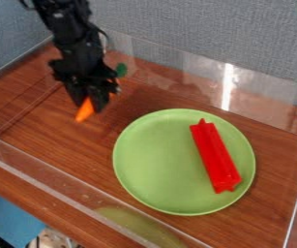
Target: Put the carrot on the left side
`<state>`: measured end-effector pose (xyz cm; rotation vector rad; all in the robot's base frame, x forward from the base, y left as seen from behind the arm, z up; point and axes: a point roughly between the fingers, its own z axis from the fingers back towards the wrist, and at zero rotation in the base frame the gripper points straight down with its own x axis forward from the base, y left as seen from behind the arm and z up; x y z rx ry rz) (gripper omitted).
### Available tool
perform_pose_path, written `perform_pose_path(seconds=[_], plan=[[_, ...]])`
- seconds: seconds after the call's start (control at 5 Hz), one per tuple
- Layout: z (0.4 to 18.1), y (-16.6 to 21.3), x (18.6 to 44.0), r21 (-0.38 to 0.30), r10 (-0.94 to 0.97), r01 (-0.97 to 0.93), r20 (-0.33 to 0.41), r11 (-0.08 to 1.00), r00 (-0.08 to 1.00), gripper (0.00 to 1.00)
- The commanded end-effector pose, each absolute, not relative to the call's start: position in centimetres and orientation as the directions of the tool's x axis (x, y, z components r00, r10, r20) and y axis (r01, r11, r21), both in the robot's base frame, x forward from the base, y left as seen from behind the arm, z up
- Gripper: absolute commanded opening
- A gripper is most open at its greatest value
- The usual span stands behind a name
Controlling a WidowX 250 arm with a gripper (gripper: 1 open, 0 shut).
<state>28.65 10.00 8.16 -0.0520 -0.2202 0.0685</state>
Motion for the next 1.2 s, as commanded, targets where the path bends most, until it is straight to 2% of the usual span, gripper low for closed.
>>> perform_pose_path(seconds=[0.0, 0.2, 0.6, 0.8, 1.0], plan=[[11.0, 12.3, 30.5, -0.023, 0.086, -0.083, 0.310, 0.996, 0.947, 0.00], [10.8, 14.2, 31.4, -0.029, 0.135, -0.133, 0.325, 0.991, 0.936, 0.00], [8.4, 19.0, 30.9, -0.056, 0.074, -0.058, 0.338, 0.997, 0.938, 0.00], [7.9, 19.2, 30.3, -0.074, 0.110, -0.090, 0.340, 0.993, 0.934, 0.00], [9.9, 18.2, 28.8, -0.075, 0.154, -0.136, 0.352, 0.988, 0.923, 0.00]])
